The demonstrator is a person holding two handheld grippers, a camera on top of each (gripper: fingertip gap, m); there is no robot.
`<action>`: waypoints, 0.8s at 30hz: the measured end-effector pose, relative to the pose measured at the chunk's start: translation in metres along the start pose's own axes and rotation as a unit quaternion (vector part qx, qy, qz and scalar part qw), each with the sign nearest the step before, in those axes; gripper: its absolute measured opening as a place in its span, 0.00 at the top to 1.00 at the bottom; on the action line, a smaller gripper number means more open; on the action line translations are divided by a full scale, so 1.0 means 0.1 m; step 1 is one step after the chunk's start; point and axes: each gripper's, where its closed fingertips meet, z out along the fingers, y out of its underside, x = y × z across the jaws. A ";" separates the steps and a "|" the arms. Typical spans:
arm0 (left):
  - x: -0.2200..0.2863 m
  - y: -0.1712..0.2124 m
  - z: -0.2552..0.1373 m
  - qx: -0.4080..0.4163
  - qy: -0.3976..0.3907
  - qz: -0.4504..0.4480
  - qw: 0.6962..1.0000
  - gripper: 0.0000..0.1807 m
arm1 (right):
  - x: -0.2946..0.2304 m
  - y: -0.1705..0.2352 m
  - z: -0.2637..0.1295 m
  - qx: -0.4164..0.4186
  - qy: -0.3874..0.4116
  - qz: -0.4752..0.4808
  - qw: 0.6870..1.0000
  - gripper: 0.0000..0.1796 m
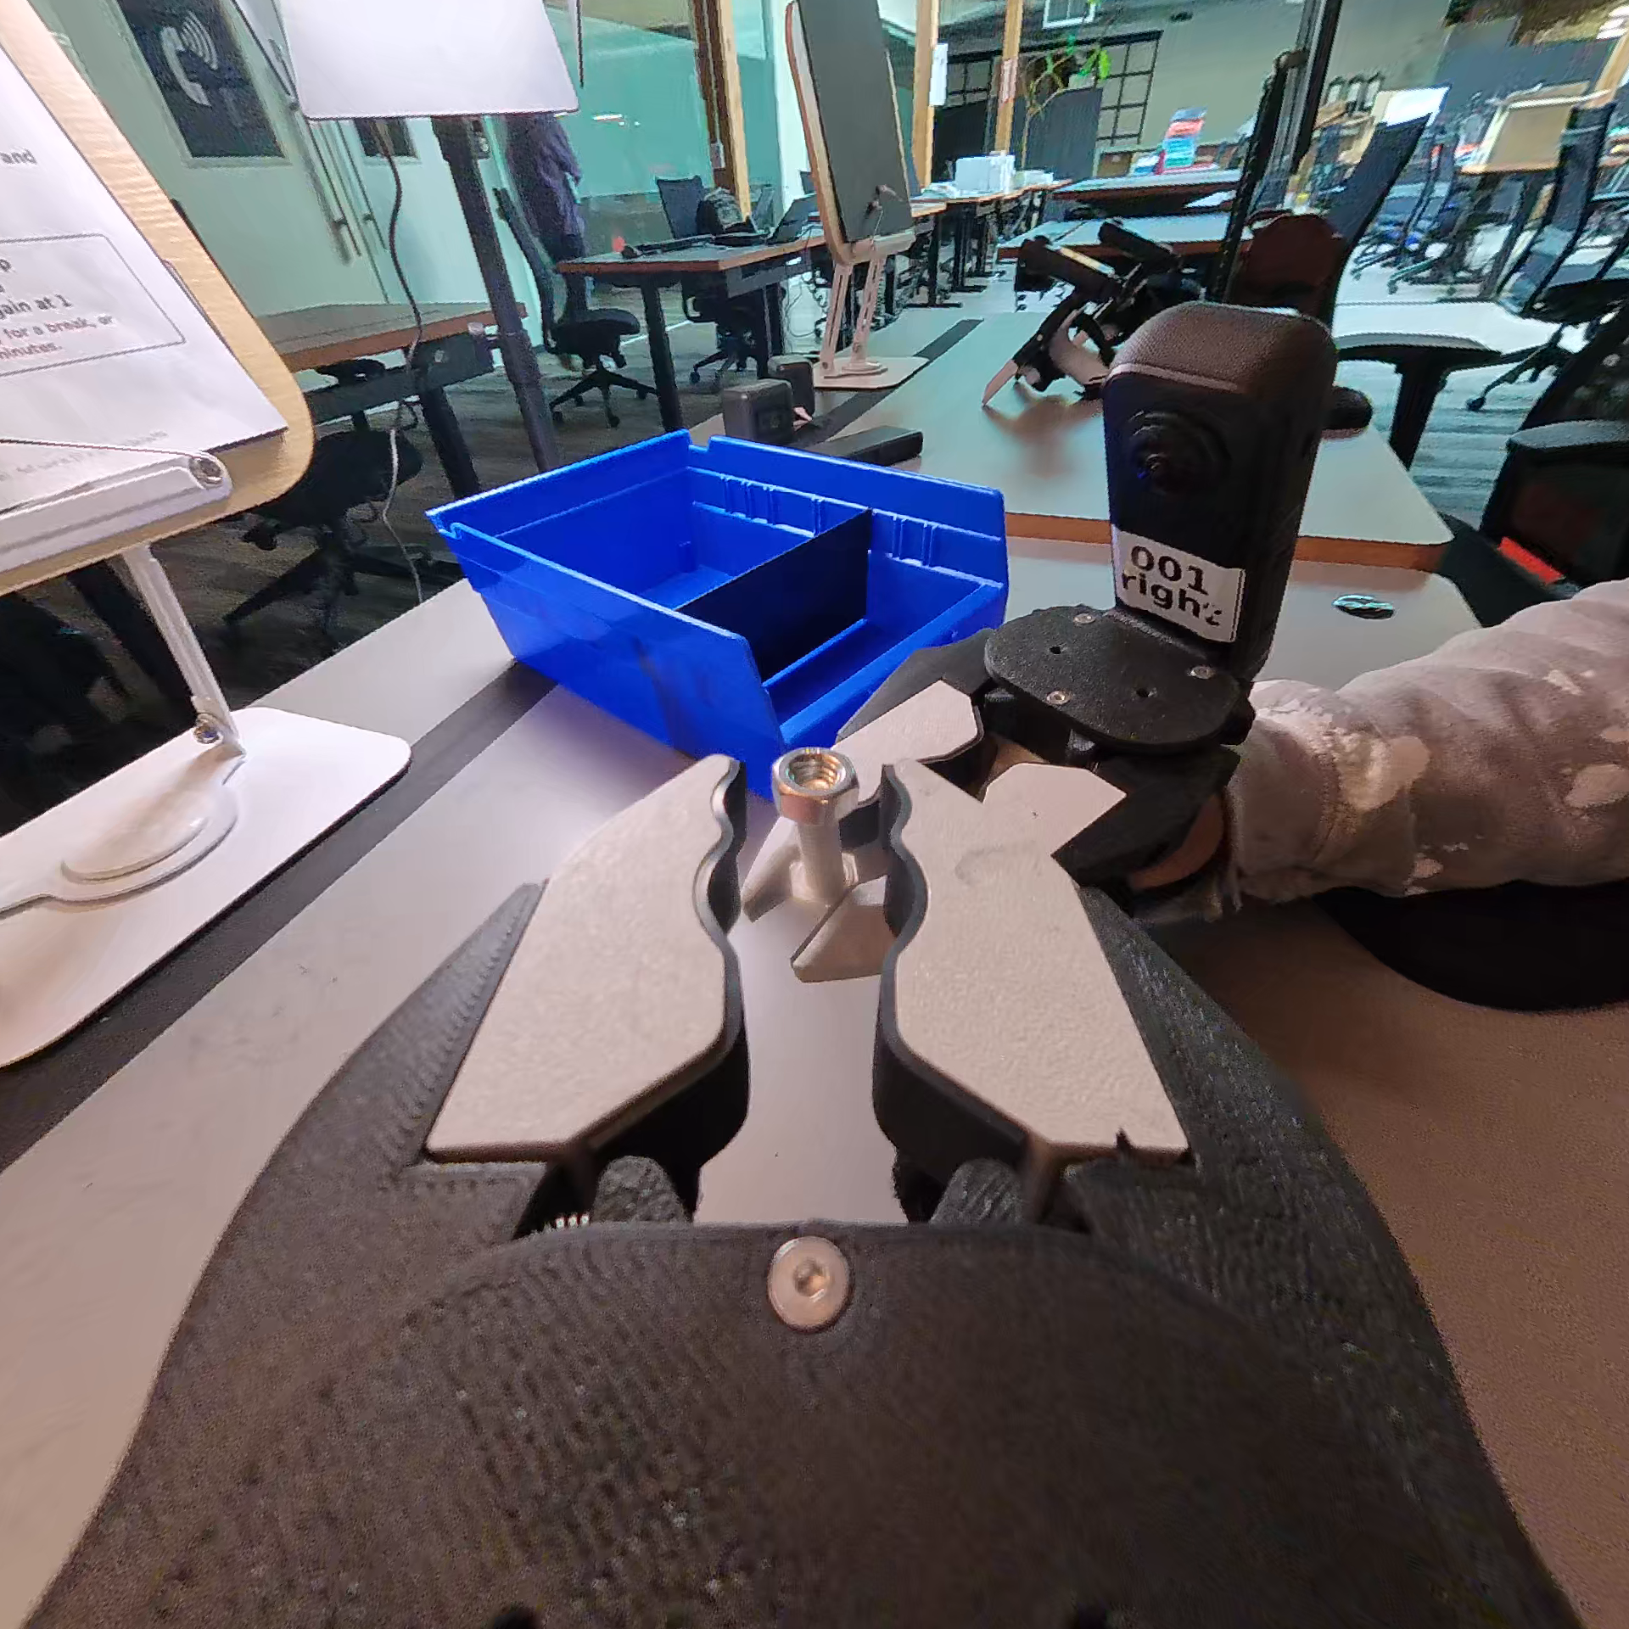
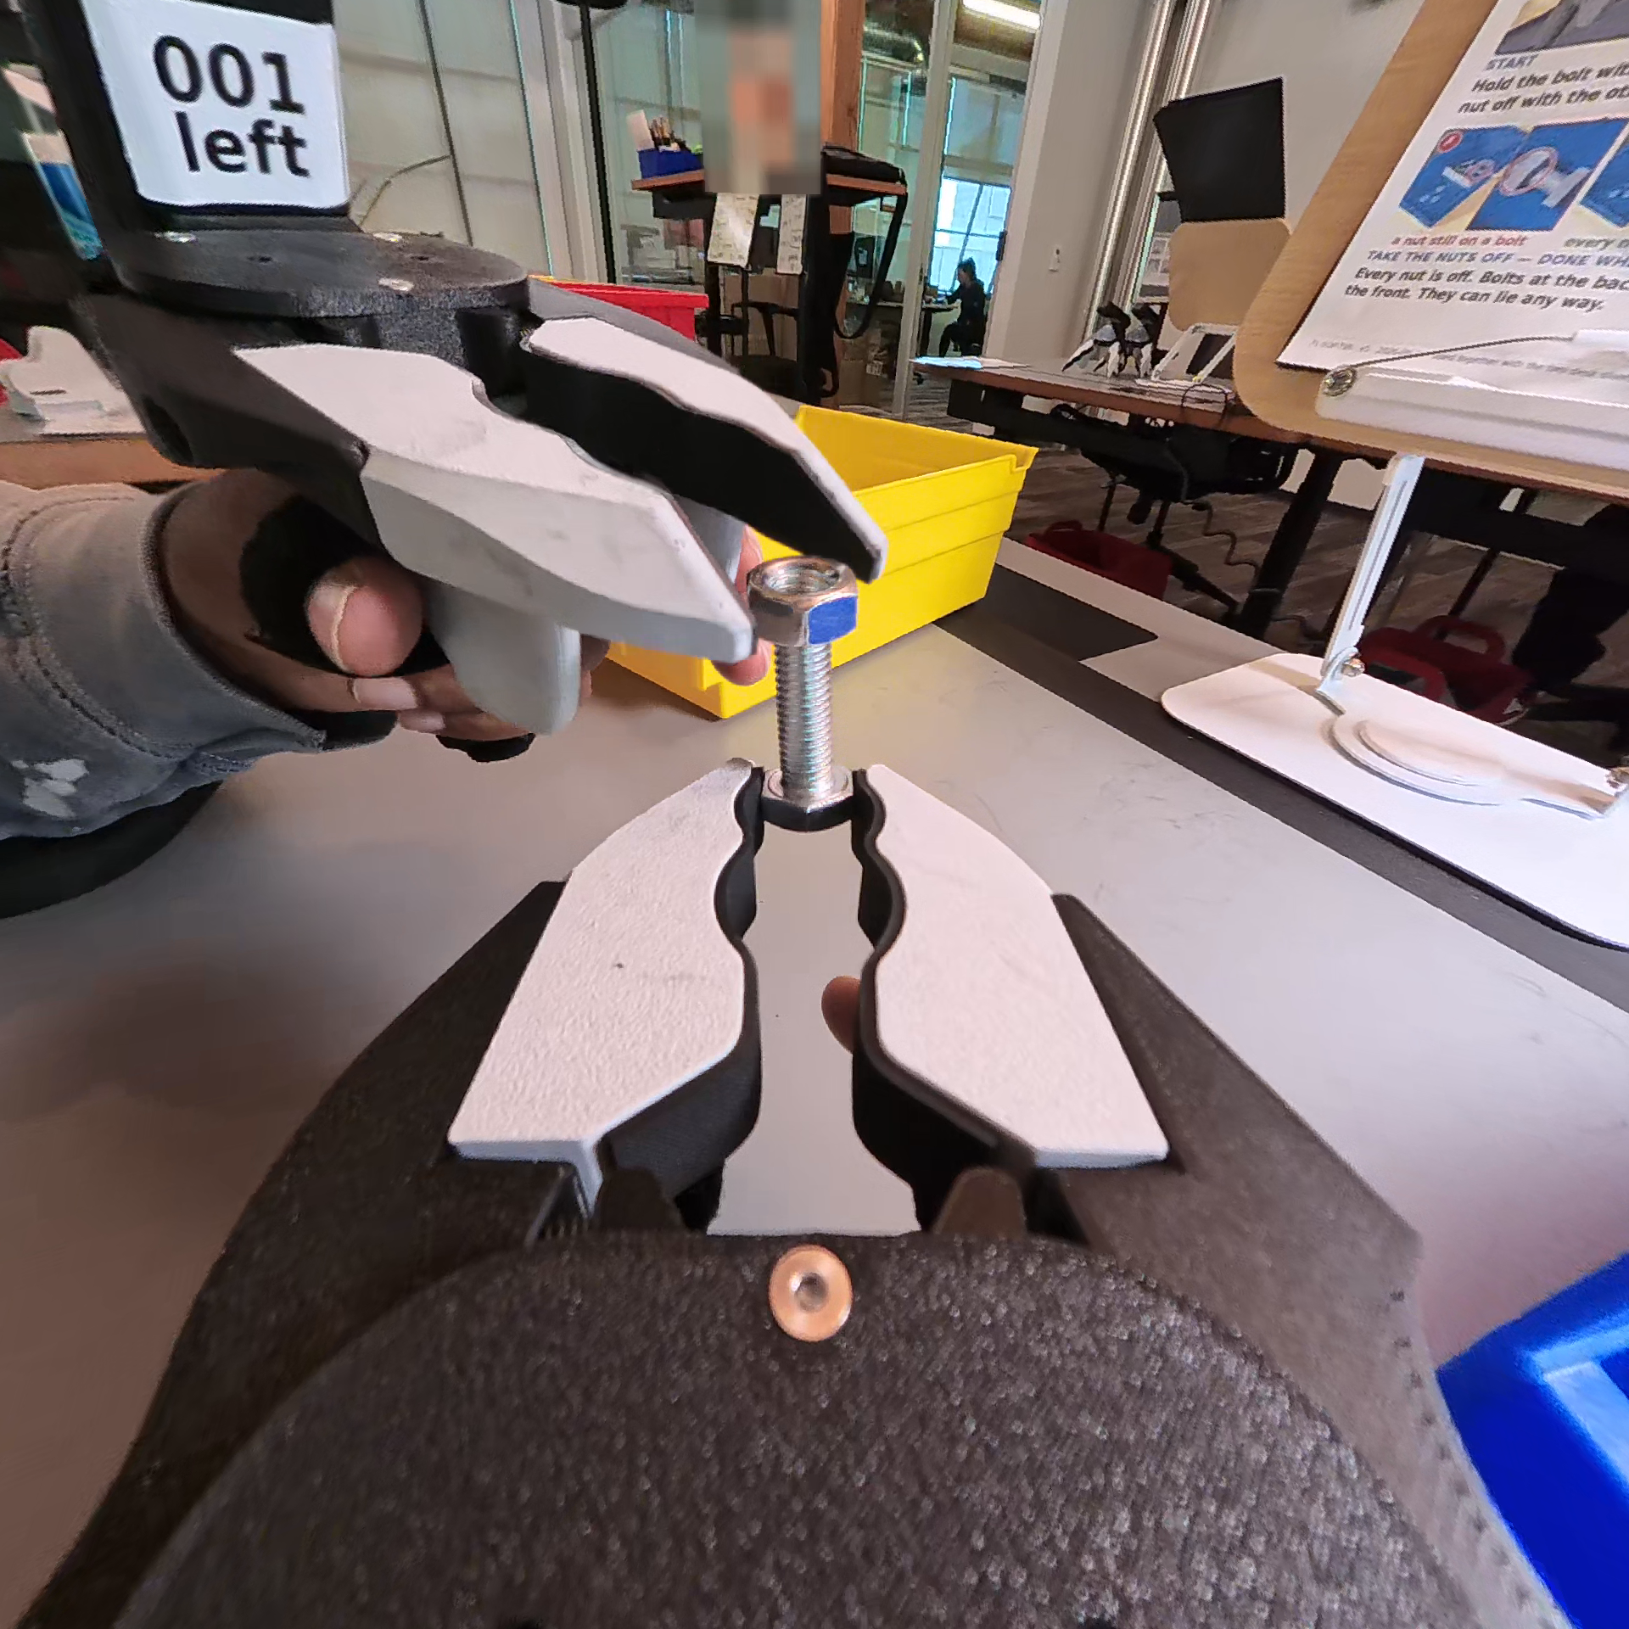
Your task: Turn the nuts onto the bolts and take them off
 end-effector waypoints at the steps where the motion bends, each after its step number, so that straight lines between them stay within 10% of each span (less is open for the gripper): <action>1: -0.01 0.00 0.00 -0.001 -0.007 0.004 1.000 0.85 | 0.01 0.00 0.00 0.001 0.002 0.001 1.000 0.90; 24: 0.13 -0.16 -0.07 0.056 0.062 -0.041 0.996 0.90 | -0.11 -0.21 -0.08 0.069 -0.038 0.006 0.997 0.90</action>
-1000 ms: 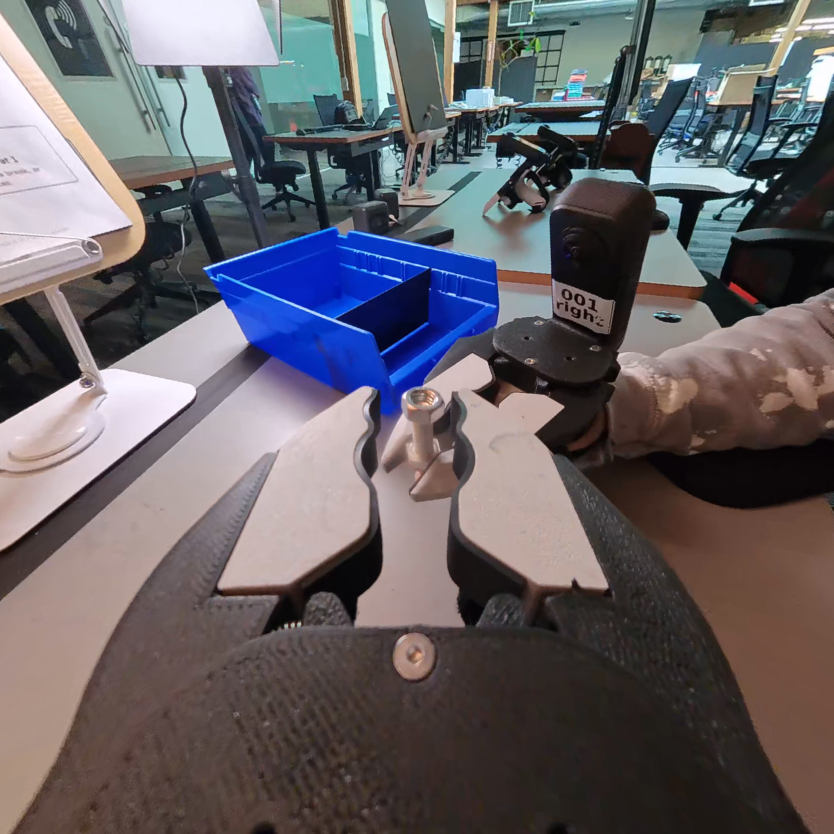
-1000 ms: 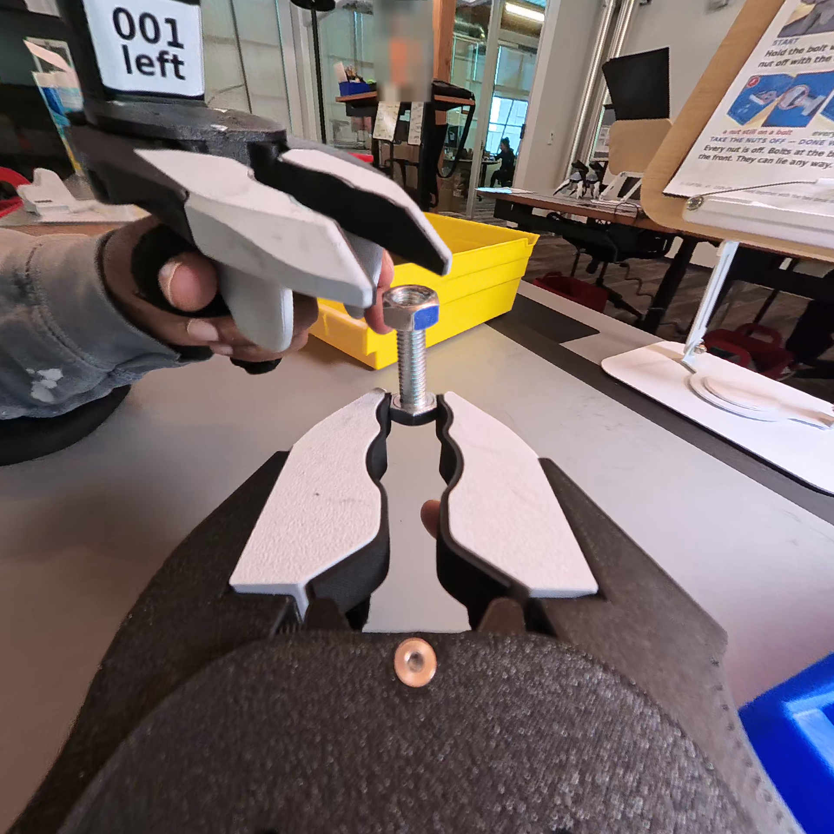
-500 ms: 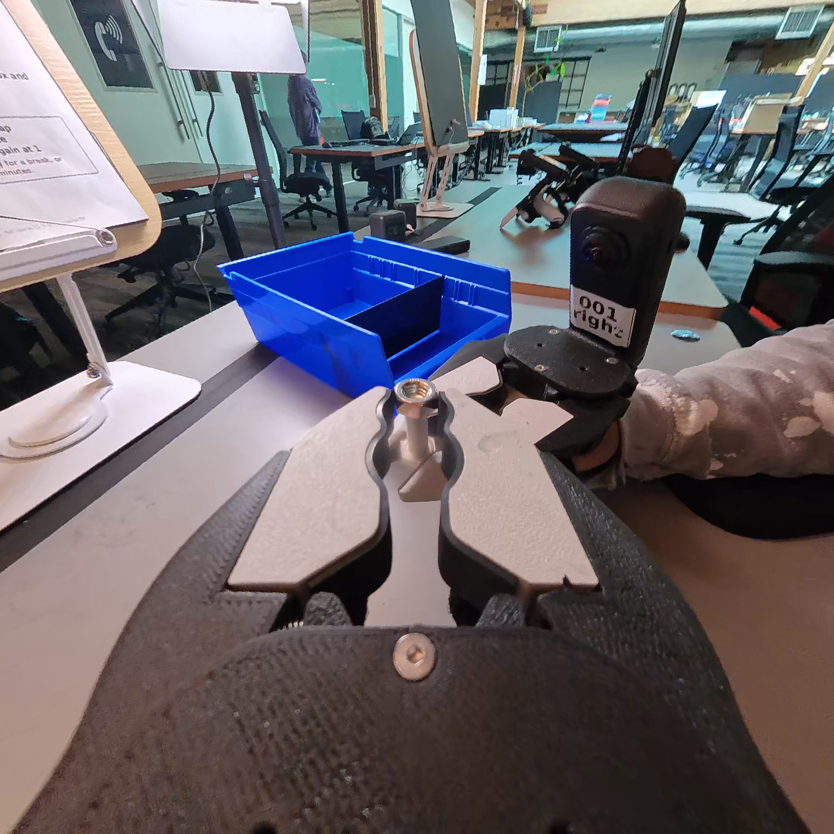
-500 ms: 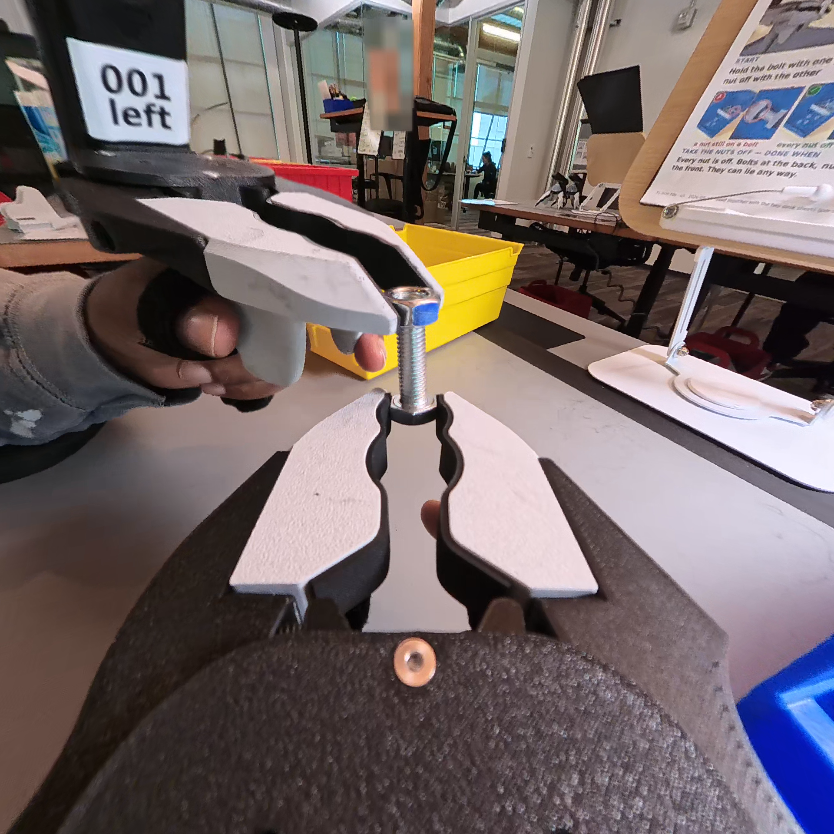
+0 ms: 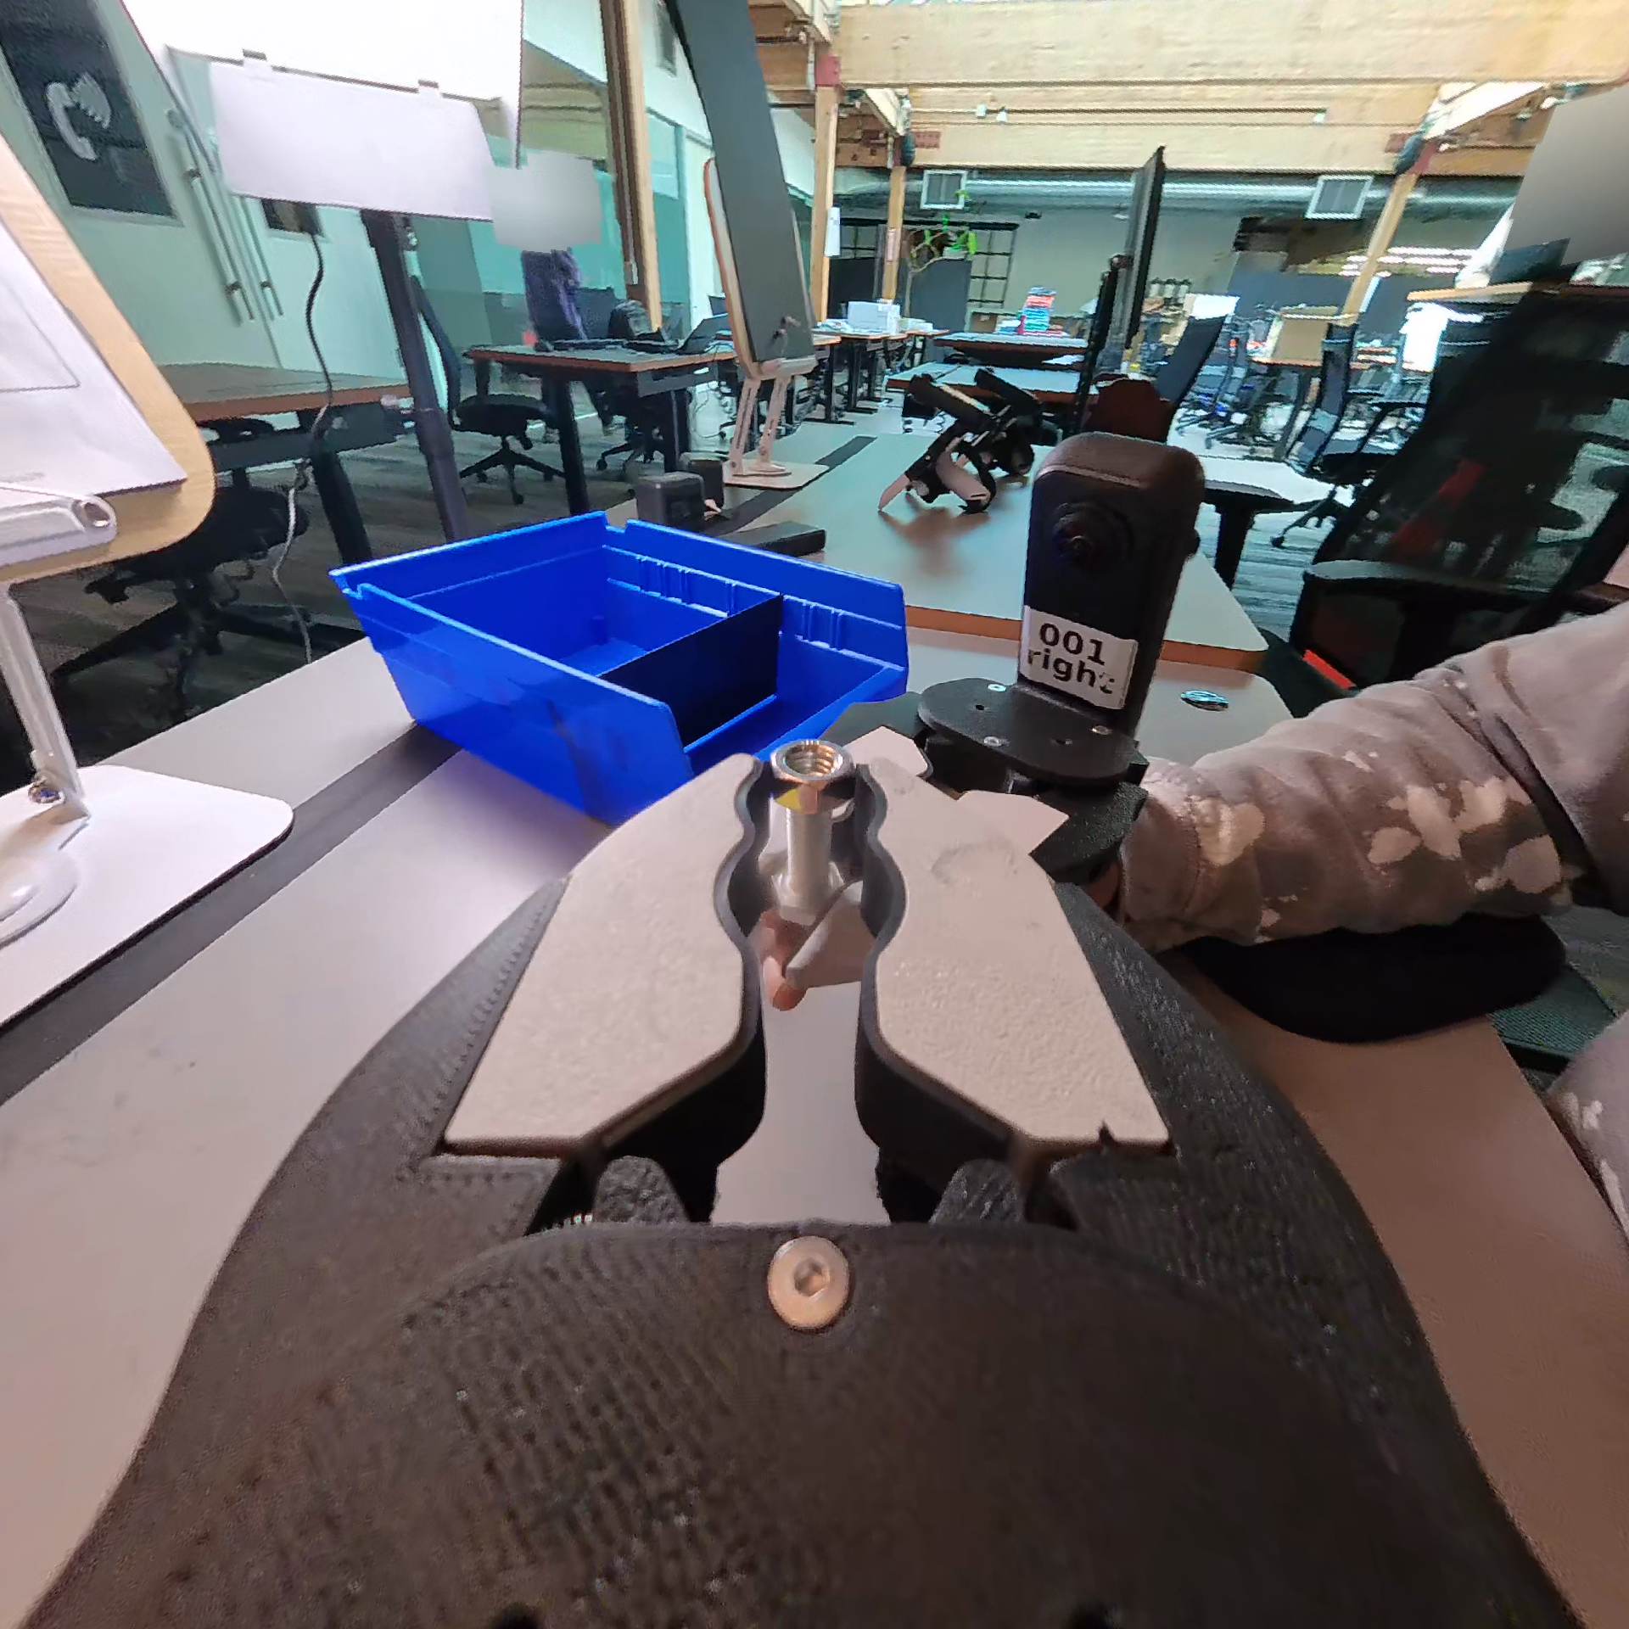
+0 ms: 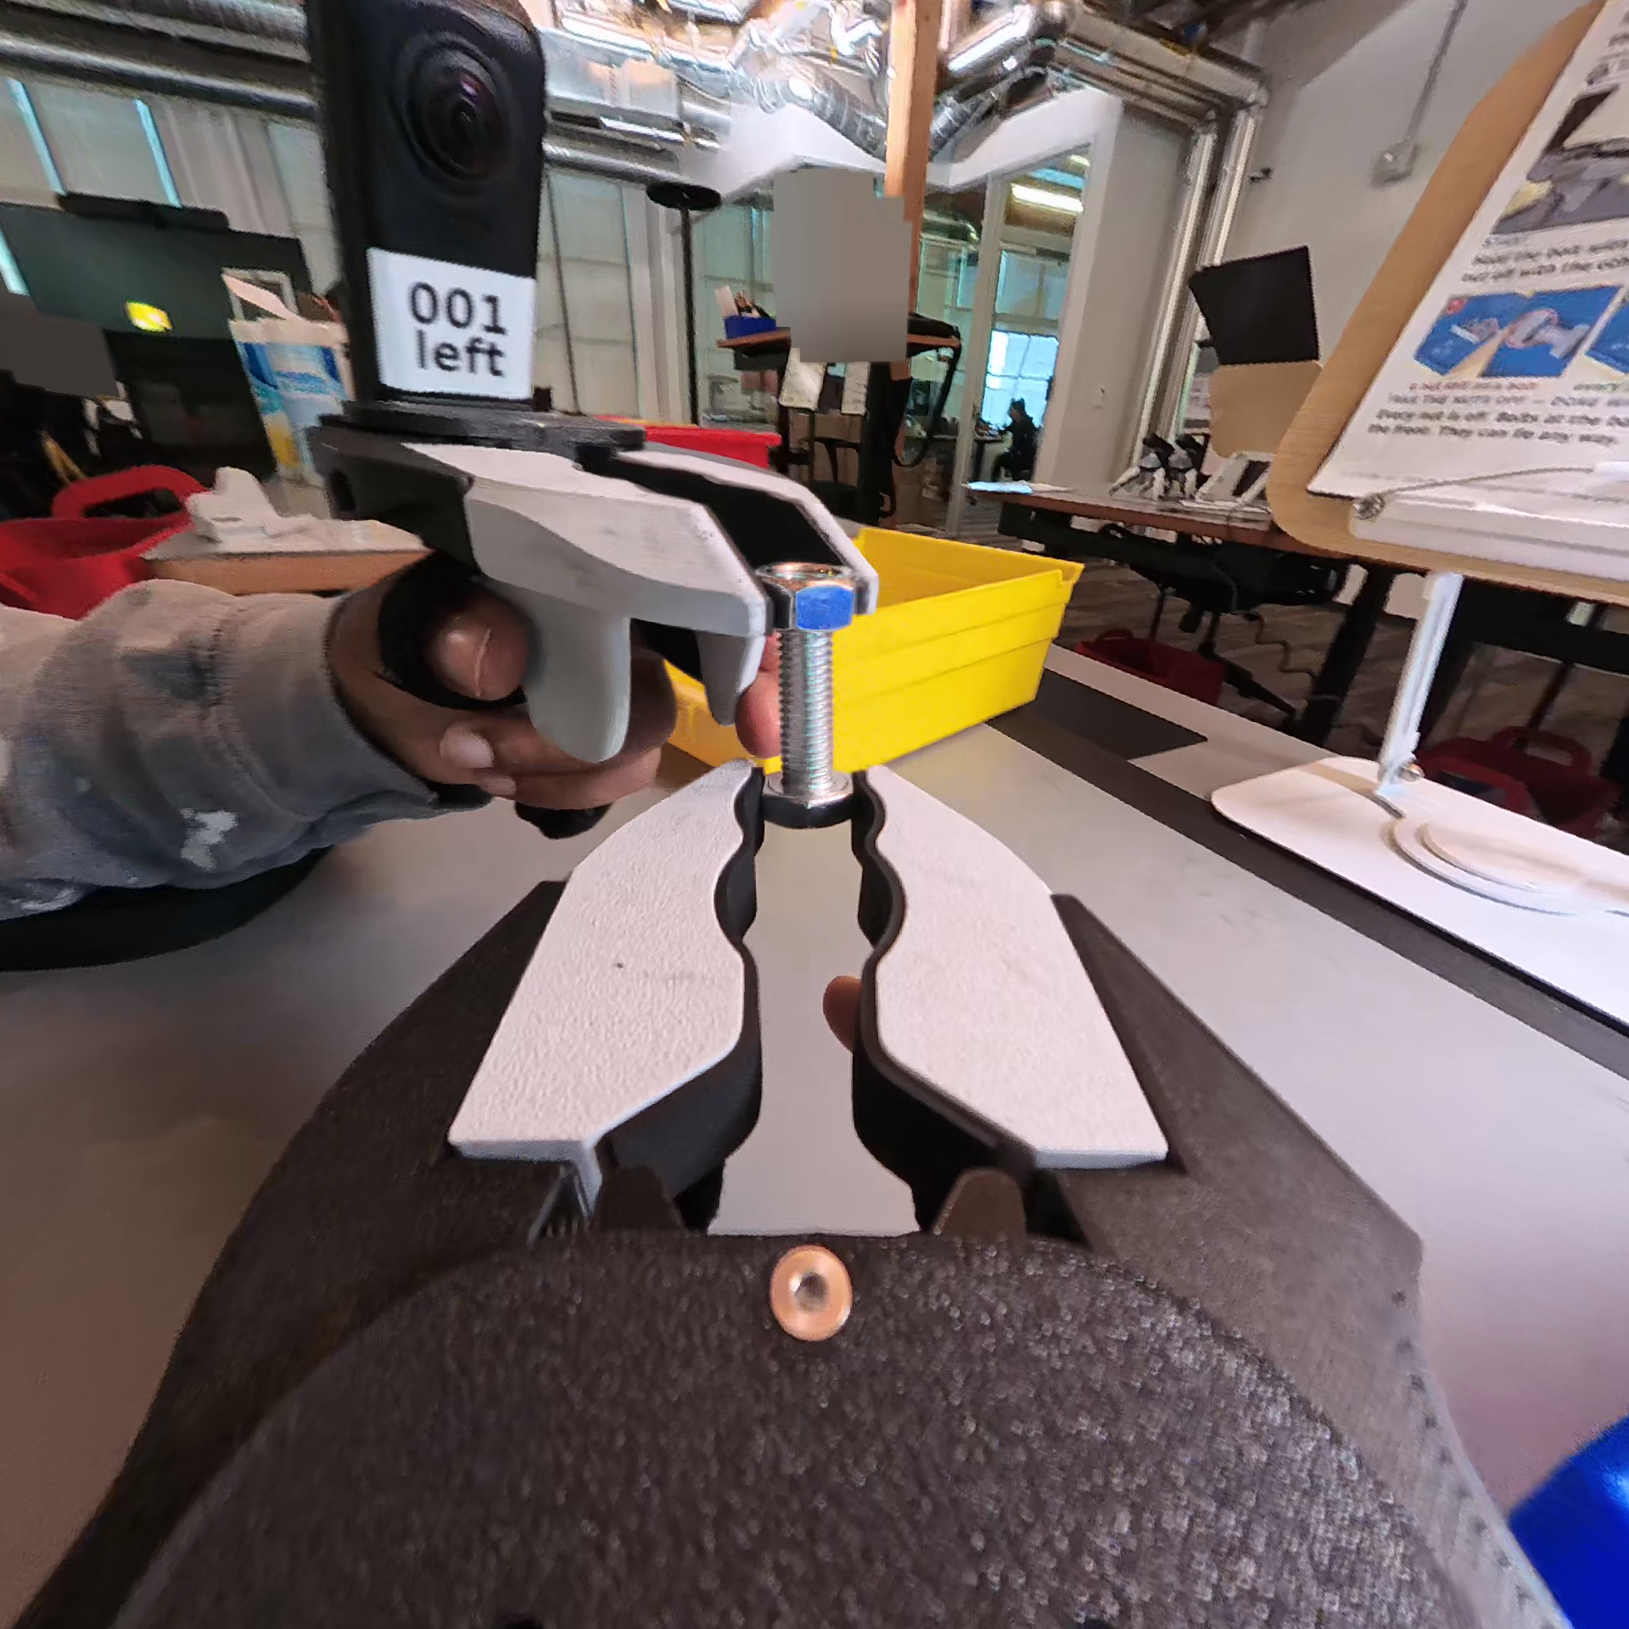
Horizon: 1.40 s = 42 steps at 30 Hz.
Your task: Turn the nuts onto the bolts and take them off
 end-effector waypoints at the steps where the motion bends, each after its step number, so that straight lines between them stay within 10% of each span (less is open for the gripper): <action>1: 0.02 -0.02 -0.02 0.002 0.010 0.004 1.000 0.90 | -0.03 -0.03 -0.01 0.007 -0.011 0.001 1.000 0.90; 24: 0.84 -0.47 -0.36 0.095 0.298 -0.048 0.948 0.90 | -0.98 -0.65 -0.36 0.112 -0.365 0.184 0.906 0.90; 42: 0.86 -0.48 -0.41 0.086 0.301 -0.039 0.949 0.91 | -1.03 -0.73 -0.42 0.126 -0.377 0.162 0.903 0.90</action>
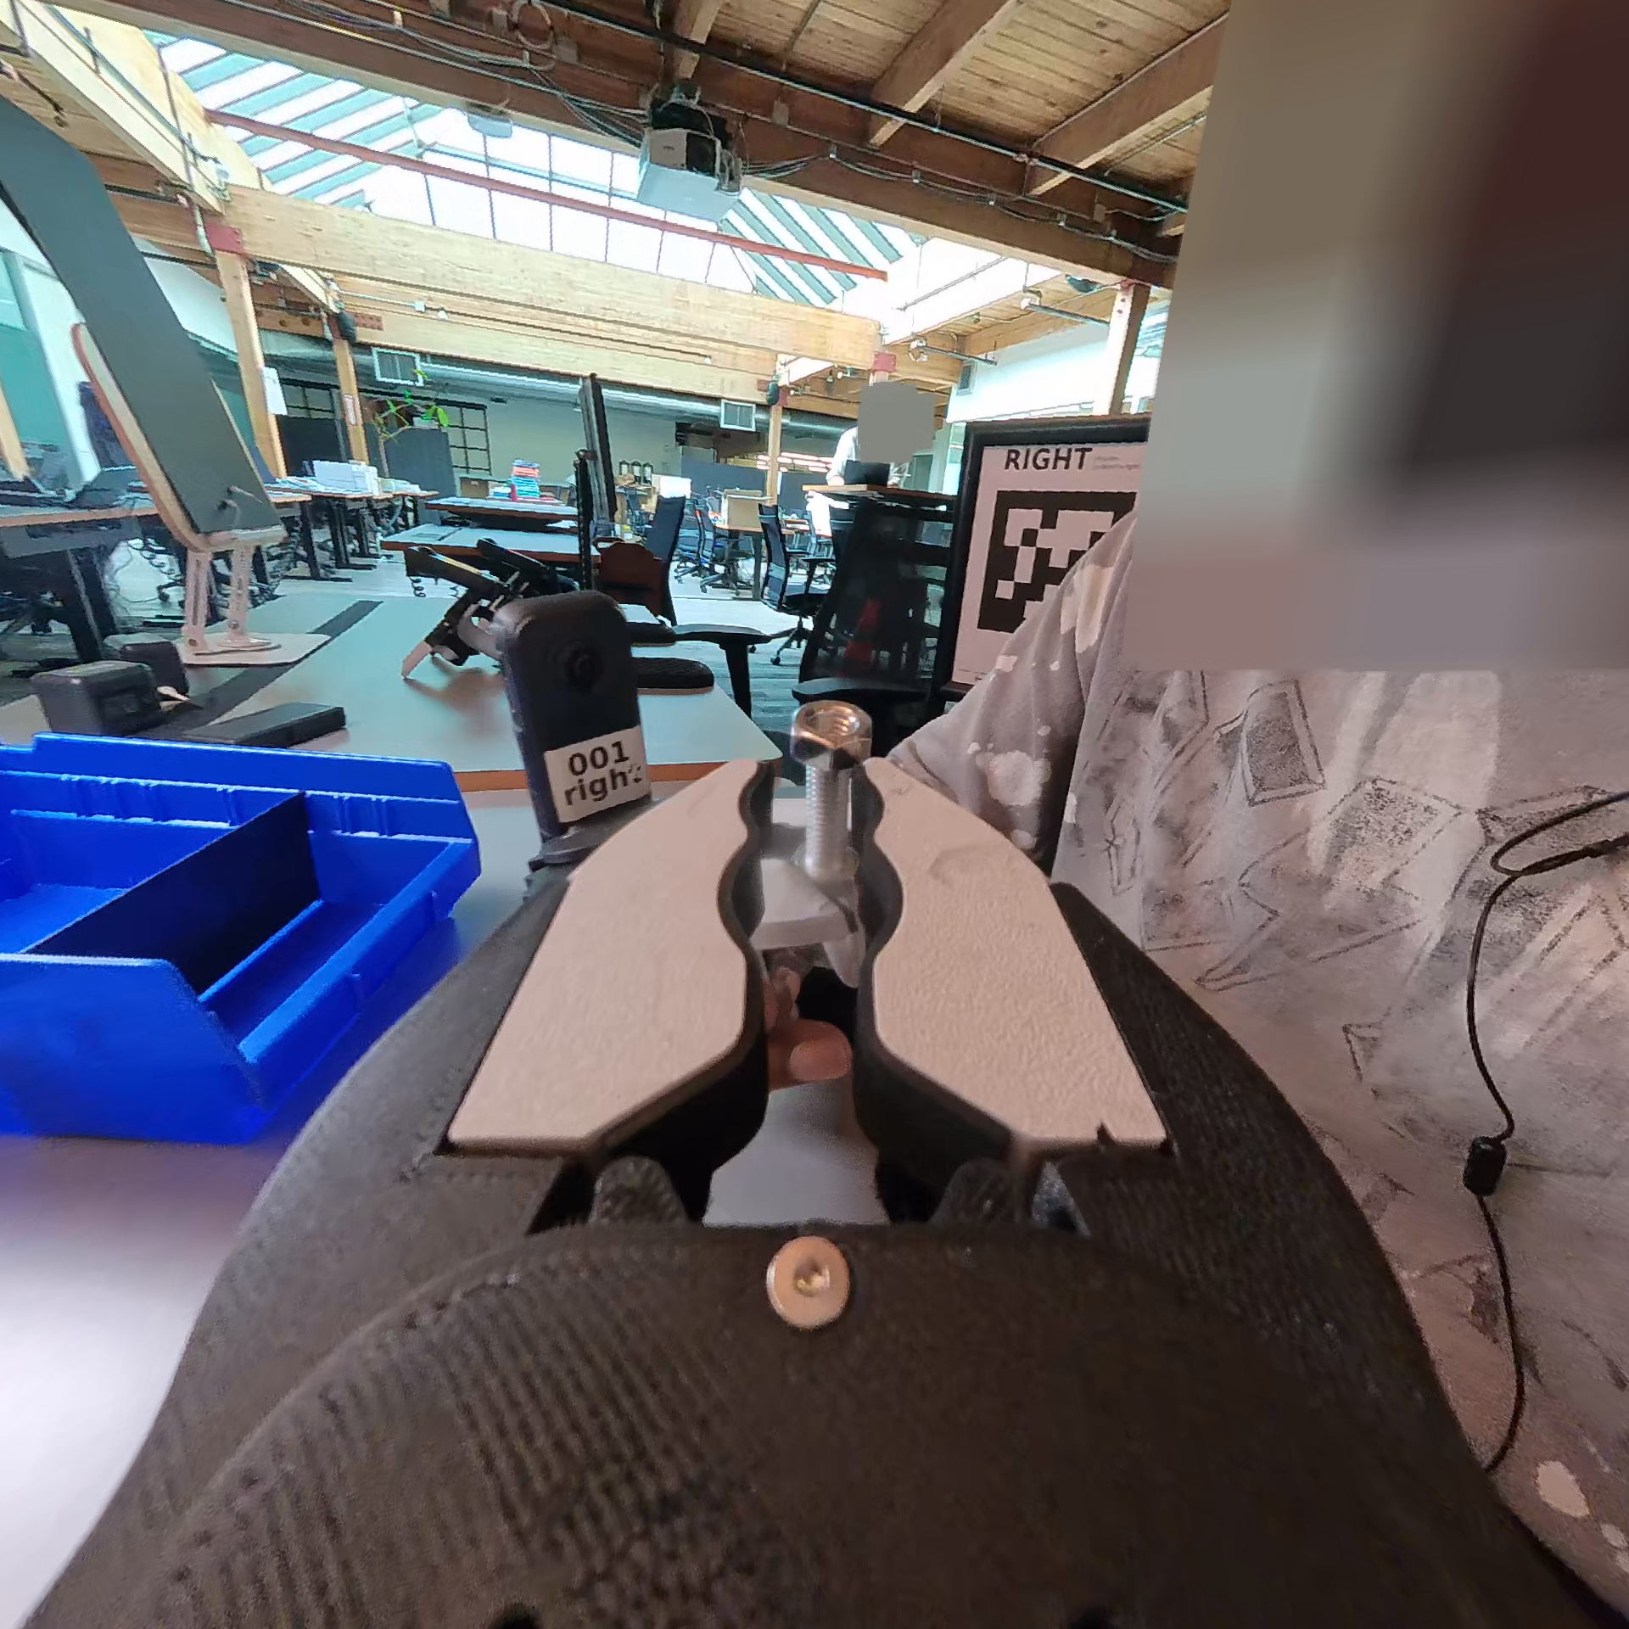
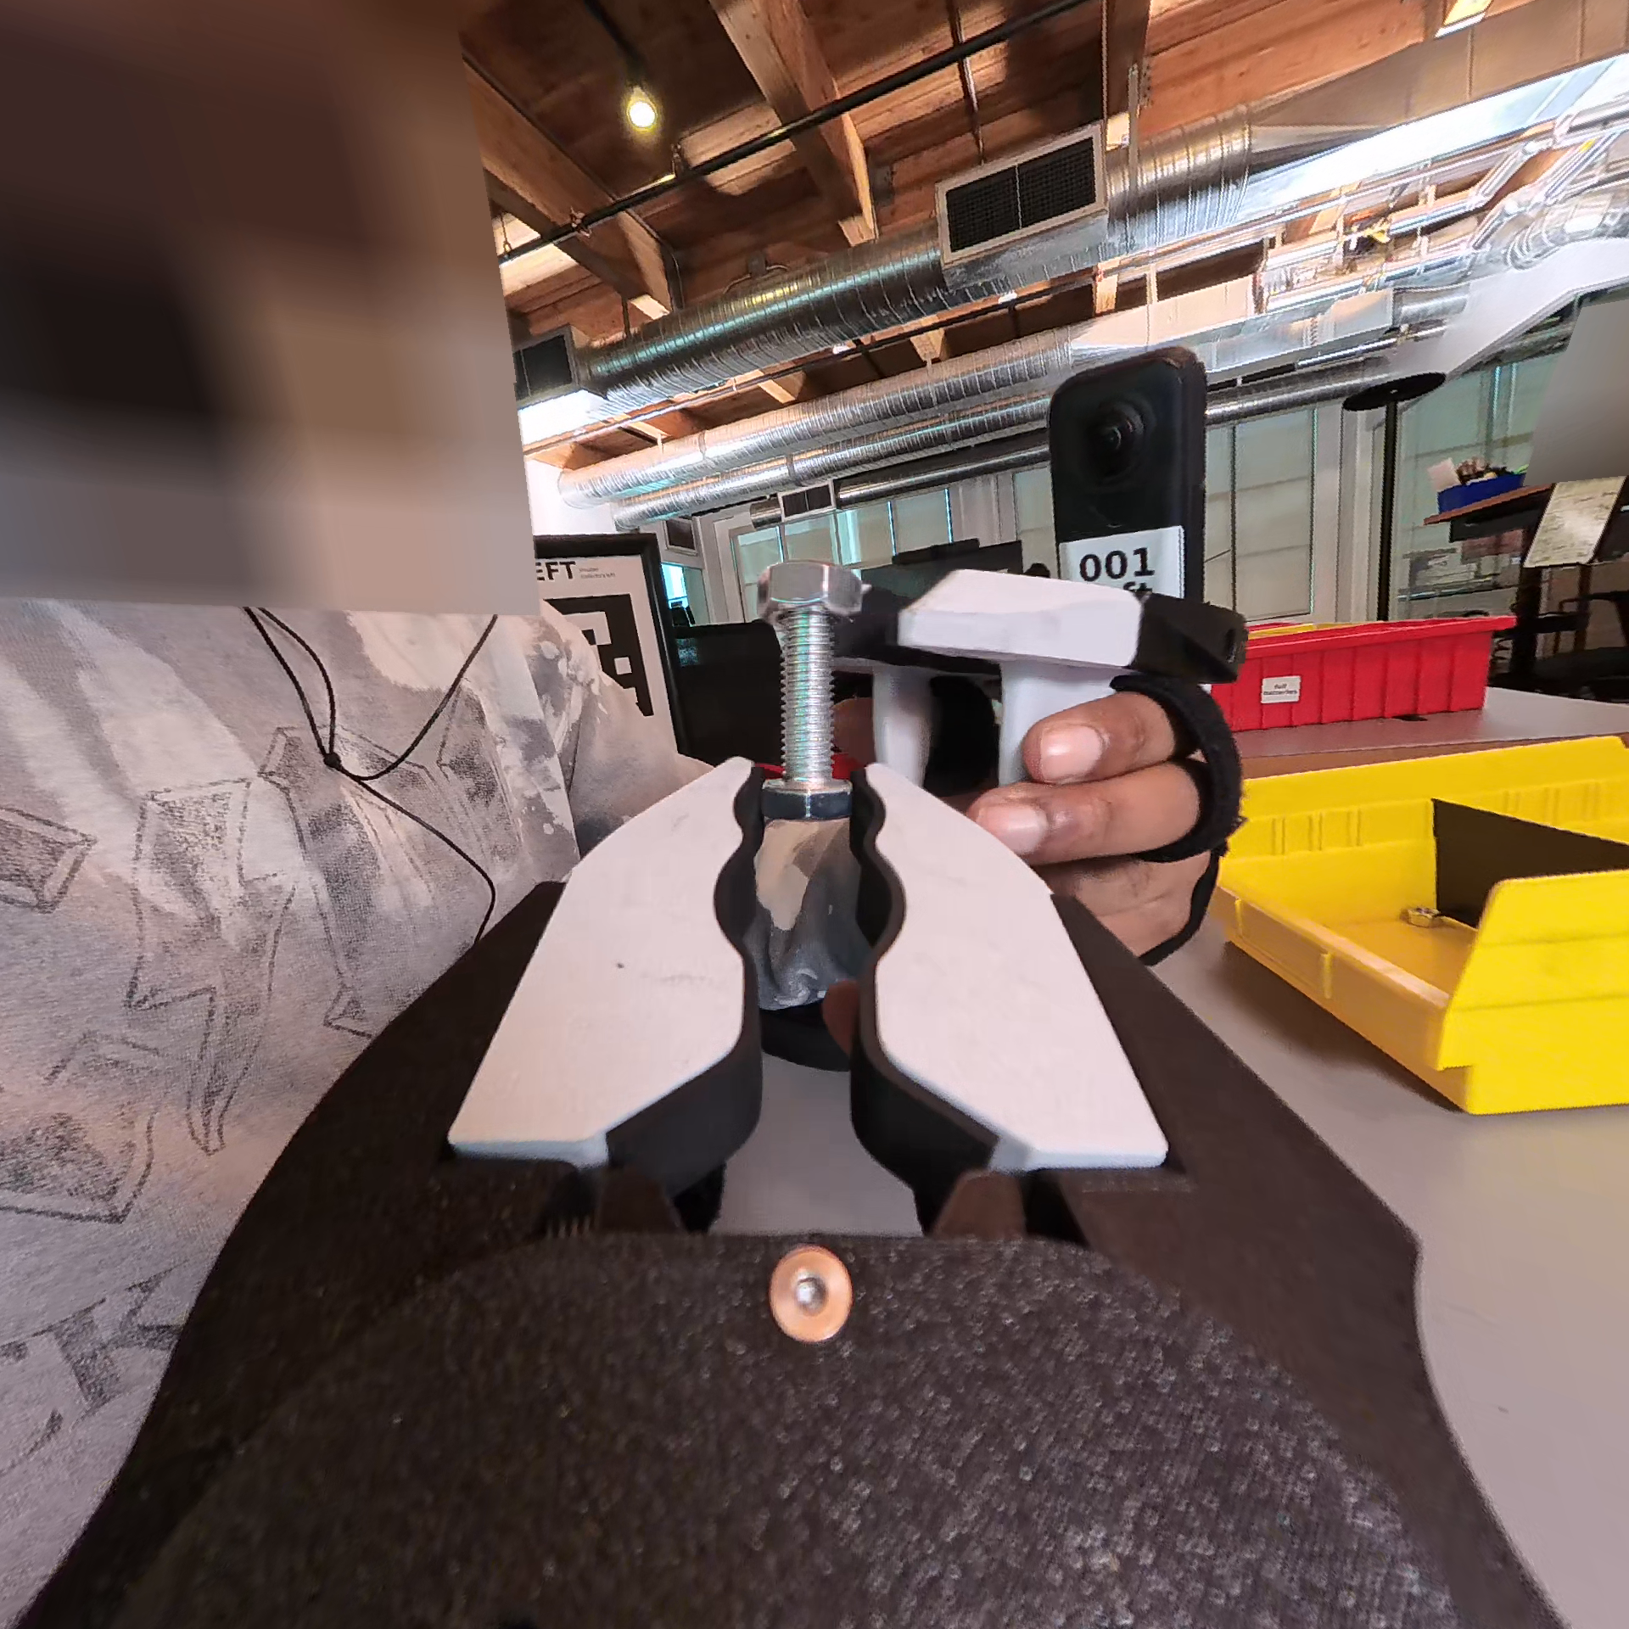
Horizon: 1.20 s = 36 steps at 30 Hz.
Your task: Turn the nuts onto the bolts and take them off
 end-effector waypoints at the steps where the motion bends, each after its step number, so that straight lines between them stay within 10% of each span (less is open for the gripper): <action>1: -0.02 -0.01 -0.02 0.002 -0.007 0.001 1.000 0.91 | 0.00 0.00 0.00 -0.002 0.001 -0.004 1.000 0.90; 36: -0.34 0.03 -0.06 -0.077 -0.152 0.041 0.984 0.89 | 0.48 0.01 -0.15 -0.030 0.183 -0.099 0.978 0.90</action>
